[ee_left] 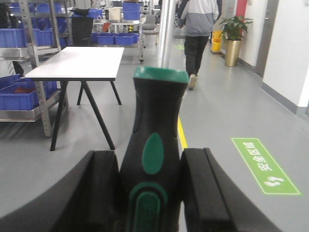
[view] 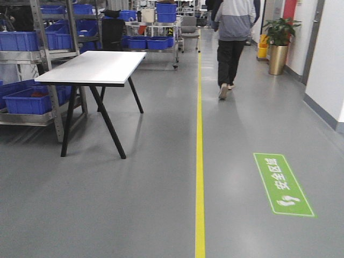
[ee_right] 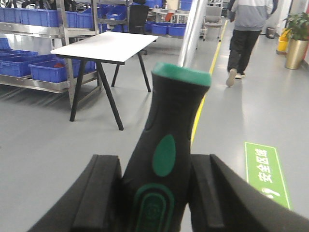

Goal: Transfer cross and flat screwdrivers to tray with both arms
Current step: 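Drive the base away from the table holding both screwdrivers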

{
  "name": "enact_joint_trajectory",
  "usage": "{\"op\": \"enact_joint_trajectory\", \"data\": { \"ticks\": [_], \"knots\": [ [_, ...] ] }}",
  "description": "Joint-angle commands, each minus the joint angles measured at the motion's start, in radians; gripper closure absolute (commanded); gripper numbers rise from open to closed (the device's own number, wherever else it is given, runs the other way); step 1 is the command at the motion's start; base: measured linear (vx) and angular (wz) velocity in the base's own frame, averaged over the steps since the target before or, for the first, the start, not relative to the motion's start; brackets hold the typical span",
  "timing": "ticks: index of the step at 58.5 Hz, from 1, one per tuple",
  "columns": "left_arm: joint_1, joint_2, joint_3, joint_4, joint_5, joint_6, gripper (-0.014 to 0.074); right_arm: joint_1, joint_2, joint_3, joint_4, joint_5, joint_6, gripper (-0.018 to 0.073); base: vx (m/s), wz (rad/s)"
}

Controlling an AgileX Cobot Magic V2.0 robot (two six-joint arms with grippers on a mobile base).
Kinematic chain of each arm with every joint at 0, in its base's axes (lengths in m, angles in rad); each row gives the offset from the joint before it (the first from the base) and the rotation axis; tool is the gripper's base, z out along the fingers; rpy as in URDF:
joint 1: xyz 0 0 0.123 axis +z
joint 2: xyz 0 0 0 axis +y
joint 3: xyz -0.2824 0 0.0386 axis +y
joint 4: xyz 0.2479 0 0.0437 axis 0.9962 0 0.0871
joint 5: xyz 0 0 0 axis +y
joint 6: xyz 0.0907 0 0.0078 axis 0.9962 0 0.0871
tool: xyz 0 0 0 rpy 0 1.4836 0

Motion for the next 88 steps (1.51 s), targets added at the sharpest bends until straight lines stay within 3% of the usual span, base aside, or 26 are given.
{"op": "enact_joint_trajectory", "data": {
  "ticks": [1, 52, 88],
  "knots": [
    [0.000, 0.001, -0.023, -0.002, -0.095, 0.000, 0.0599, -0.001, 0.010, -0.028, 0.001, -0.087, -0.005, 0.0567, 0.47, 0.18],
    [0.000, 0.002, -0.023, -0.002, -0.095, 0.000, 0.0599, -0.001, 0.010, -0.028, 0.001, -0.087, -0.005, 0.0567, 0.50, 0.22],
    [0.000, 0.002, -0.023, -0.002, -0.095, 0.000, 0.0599, -0.001, 0.010, -0.028, 0.001, -0.088, -0.005, 0.0567, 0.53, 0.60]
  ]
}}
